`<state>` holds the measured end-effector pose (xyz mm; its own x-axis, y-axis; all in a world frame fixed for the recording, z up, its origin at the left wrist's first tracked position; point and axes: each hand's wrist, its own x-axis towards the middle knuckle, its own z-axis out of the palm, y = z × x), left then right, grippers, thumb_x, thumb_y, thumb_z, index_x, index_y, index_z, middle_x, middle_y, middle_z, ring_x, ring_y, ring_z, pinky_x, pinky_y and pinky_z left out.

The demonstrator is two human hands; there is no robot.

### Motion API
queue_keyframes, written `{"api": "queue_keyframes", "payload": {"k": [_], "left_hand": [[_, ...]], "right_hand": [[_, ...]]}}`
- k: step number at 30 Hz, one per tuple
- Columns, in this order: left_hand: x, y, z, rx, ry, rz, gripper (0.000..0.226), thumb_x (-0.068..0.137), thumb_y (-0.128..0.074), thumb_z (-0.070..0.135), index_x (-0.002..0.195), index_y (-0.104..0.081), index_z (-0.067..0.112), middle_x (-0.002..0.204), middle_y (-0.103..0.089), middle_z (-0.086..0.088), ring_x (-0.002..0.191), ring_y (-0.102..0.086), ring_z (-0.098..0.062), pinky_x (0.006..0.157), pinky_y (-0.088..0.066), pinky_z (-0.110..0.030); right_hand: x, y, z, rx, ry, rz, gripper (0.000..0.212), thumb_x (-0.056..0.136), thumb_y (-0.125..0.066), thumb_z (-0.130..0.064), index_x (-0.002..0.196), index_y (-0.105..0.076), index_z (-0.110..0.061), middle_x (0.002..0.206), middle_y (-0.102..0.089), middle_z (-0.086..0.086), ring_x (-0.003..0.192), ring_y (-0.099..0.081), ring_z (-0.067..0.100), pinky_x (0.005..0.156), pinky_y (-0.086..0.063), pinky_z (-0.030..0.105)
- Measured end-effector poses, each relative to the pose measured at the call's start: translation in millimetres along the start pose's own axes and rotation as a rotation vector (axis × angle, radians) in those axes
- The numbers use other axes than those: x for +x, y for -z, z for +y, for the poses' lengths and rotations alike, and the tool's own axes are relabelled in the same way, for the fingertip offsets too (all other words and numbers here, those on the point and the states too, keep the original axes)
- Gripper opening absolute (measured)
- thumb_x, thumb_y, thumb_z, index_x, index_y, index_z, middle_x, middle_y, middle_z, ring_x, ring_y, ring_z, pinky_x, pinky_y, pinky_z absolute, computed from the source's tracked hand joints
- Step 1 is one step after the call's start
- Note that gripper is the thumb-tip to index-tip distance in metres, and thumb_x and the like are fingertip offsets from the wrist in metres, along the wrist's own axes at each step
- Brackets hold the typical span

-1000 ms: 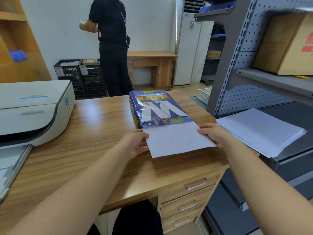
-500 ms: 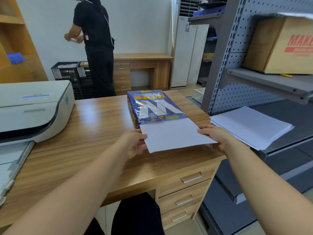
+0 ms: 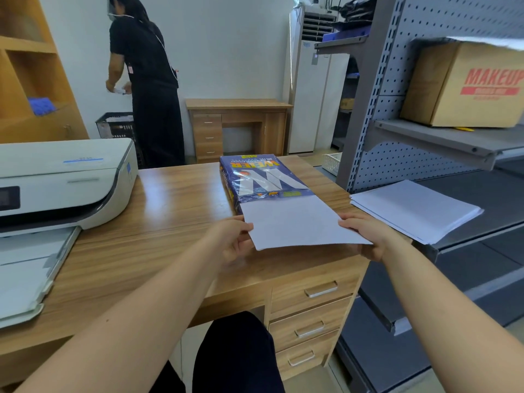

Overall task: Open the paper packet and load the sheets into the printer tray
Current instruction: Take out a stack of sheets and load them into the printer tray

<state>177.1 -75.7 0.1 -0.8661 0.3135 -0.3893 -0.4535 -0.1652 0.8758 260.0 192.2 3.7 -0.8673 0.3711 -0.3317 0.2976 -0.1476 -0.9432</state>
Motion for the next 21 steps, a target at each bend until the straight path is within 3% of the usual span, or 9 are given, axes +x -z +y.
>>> {"api": "queue_keyframes", "payload": {"k": [4,10,15,21], "left_hand": [[-9.6,-0.1,0.1,0.006,-0.009,-0.015,0.035,0.096,-0.044,-0.005,0.13,-0.051,0.001,0.095,-0.069,-0.012,0.054,-0.071,-0.016,0.041,-0.054,-0.026],[-23.4,0.3,0.7,0.008,-0.012,-0.016,0.03,0.096,-0.046,-0.004,0.125,-0.053,0.001,0.093,-0.068,-0.011,0.063,-0.07,-0.017,0.04,-0.053,-0.024],[-40.1,-1.6,4.6,0.025,0.003,-0.013,0.014,0.096,-0.046,-0.005,0.093,-0.054,0.006,0.084,-0.066,-0.011,0.07,-0.064,-0.021,0.038,-0.053,-0.024],[-51.6,0.6,4.7,0.049,0.003,-0.022,0.015,0.097,-0.046,-0.004,0.102,-0.056,0.005,0.086,-0.066,-0.011,0.07,-0.064,-0.02,0.038,-0.051,-0.021]], "right_hand": [[-12.7,-0.1,1.0,0.01,0.017,0.005,0.013,0.092,-0.058,-0.006,0.094,-0.066,-0.016,0.091,-0.069,0.008,0.07,-0.064,0.018,0.043,-0.054,0.02],[-28.5,-2.4,2.7,0.018,0.037,0.031,0.012,0.091,-0.058,-0.005,0.093,-0.065,-0.015,0.092,-0.068,0.009,0.07,-0.063,0.019,0.041,-0.052,0.02],[-43.1,-2.2,4.3,0.025,0.041,0.053,0.012,0.092,-0.058,-0.005,0.094,-0.064,-0.015,0.091,-0.067,0.009,0.068,-0.063,0.018,0.04,-0.051,0.019],[-60.4,-4.3,8.5,0.081,0.051,0.079,0.018,0.09,-0.059,-0.003,0.105,-0.063,-0.012,0.096,-0.068,0.011,0.073,-0.065,0.019,0.043,-0.052,0.02]]}}
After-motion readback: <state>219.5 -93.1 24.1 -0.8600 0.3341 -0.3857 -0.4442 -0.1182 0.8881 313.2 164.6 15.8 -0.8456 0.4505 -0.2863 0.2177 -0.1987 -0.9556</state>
